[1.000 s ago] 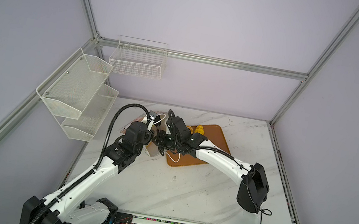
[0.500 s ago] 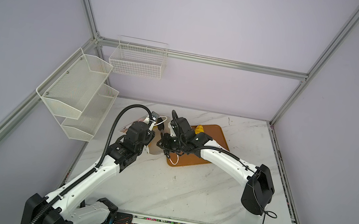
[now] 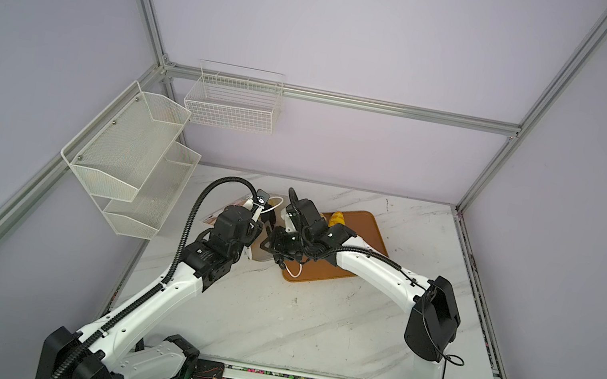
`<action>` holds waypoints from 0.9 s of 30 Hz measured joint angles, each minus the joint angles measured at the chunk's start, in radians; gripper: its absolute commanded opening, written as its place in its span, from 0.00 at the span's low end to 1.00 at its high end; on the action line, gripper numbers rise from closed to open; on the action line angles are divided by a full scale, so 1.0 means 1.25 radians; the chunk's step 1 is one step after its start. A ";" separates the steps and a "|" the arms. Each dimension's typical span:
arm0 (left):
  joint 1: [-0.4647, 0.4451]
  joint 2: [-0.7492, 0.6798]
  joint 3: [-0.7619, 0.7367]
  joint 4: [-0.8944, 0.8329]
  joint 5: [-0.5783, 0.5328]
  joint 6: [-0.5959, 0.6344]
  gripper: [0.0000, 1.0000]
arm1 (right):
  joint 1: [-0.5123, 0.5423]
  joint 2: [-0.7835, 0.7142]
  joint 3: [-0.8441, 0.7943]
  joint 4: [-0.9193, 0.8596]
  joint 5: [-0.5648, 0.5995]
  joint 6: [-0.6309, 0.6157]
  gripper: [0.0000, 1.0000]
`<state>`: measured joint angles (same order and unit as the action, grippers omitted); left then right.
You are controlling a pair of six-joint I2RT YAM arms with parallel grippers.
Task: Take the fake bread out of the paper bag
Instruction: 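Open the tongs around a yellow bread inside the bag with the right gripper, then close the tongs on the yellow bread with the right gripper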
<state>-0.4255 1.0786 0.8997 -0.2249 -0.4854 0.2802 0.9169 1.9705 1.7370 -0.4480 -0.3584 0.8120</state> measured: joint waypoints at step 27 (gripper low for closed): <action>0.000 -0.007 0.000 -0.030 0.036 -0.004 0.00 | -0.034 0.101 0.066 0.012 -0.063 0.034 0.53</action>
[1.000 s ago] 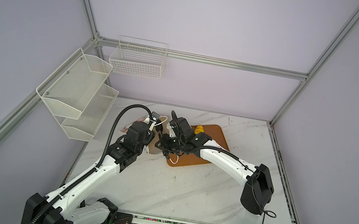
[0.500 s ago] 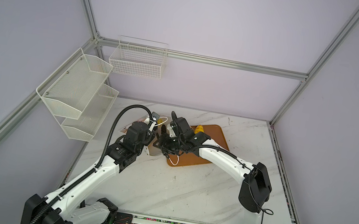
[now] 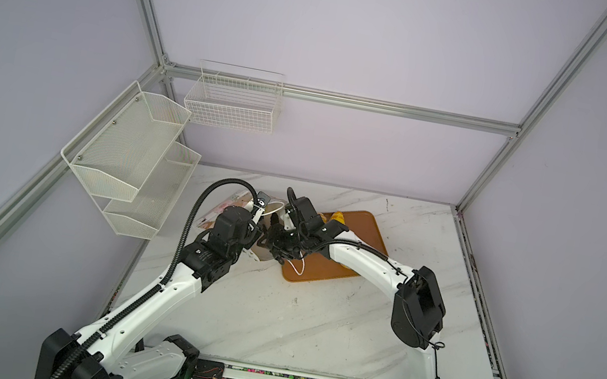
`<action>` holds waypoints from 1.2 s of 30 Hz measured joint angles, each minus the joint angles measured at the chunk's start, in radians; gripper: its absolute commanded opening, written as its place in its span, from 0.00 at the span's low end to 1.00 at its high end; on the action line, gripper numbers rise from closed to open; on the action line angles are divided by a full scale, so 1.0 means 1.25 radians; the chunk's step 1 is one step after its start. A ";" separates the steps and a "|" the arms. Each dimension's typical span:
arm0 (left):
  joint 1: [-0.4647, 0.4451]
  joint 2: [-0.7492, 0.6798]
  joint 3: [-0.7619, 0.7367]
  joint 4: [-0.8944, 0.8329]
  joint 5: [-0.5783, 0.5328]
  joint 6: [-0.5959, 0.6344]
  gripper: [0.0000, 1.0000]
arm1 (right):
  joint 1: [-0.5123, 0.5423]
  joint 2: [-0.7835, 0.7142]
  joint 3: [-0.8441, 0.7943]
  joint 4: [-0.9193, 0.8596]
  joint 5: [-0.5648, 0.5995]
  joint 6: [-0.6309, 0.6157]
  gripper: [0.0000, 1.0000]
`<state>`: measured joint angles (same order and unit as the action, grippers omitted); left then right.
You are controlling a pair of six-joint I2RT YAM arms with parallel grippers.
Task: Take the fake bread out of the paper bag
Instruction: 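Close the tongs on the yellow bread with the right gripper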
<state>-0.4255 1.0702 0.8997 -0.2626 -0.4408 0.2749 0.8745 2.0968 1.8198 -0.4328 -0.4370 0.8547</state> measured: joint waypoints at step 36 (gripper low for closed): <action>0.000 0.016 0.000 0.012 0.013 -0.001 0.00 | 0.000 0.003 -0.019 0.061 0.004 0.006 0.00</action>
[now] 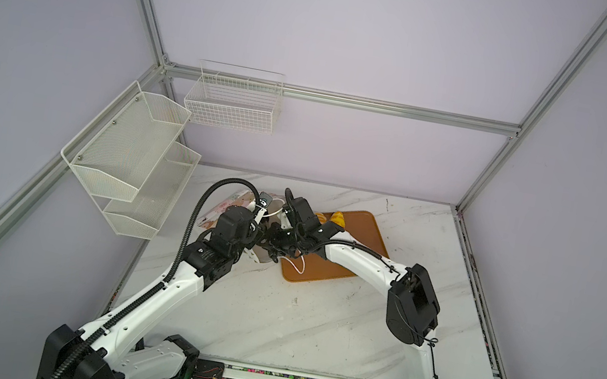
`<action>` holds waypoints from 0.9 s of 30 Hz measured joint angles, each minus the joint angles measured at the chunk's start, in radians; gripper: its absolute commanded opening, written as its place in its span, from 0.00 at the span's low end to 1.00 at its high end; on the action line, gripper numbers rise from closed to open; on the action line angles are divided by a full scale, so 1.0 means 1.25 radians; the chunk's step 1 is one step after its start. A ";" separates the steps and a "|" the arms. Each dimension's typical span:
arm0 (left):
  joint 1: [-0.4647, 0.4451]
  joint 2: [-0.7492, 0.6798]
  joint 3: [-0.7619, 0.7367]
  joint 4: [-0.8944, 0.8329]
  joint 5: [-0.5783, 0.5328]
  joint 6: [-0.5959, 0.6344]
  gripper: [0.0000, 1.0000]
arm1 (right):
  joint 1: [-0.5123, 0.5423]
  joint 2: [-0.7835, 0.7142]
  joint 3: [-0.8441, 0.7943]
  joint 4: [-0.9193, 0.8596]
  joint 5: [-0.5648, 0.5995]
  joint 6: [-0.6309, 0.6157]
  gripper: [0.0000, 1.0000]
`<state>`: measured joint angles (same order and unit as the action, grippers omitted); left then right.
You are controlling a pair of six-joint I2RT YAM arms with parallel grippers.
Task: Take the fake bread out of the paper bag
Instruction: 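Close the tongs on the yellow bread with the right gripper, then lift the gripped bread up out of the bag with the right gripper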
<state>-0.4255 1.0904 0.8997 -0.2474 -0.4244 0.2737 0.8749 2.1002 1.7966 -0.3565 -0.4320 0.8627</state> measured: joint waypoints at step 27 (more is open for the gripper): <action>0.000 0.065 0.072 -0.052 -0.057 -0.025 0.00 | 0.042 -0.190 -0.122 -0.076 0.101 -0.077 0.00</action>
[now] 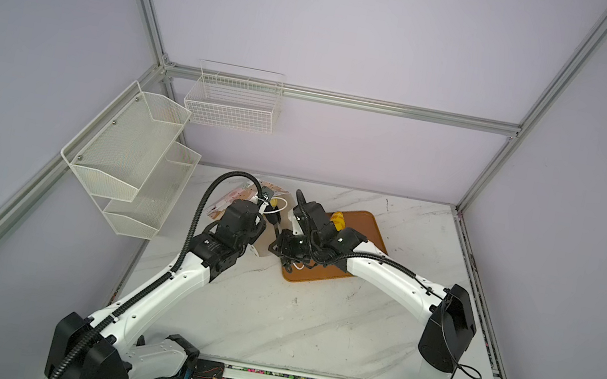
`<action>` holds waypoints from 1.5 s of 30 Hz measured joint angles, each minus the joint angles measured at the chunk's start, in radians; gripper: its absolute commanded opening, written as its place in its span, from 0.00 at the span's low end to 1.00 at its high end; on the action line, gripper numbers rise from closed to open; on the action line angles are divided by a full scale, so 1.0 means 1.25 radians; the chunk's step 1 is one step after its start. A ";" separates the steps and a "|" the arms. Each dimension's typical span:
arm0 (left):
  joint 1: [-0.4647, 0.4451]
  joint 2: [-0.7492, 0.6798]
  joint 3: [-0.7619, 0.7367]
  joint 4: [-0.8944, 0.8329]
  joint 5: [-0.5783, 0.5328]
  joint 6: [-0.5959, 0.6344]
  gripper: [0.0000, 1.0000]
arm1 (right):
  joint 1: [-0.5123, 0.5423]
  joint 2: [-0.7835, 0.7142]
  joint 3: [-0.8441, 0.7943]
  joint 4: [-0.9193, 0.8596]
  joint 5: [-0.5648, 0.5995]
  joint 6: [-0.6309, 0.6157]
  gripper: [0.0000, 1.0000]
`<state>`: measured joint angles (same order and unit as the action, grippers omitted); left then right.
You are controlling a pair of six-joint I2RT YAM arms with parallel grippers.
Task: Take the fake bread out of the paper bag
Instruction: 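Lift the gripped bread up out of the bag with the right gripper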
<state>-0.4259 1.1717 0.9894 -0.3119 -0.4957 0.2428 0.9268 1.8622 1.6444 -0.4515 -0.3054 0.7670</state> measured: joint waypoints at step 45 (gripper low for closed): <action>0.055 0.090 0.114 -0.153 -0.026 -0.061 0.00 | -0.172 -0.296 -0.028 -0.281 0.247 -0.132 0.00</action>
<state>-0.3569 1.2846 1.1313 -0.5034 -0.5282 0.1669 0.7116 1.4921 1.6089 -0.8024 0.0032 0.6022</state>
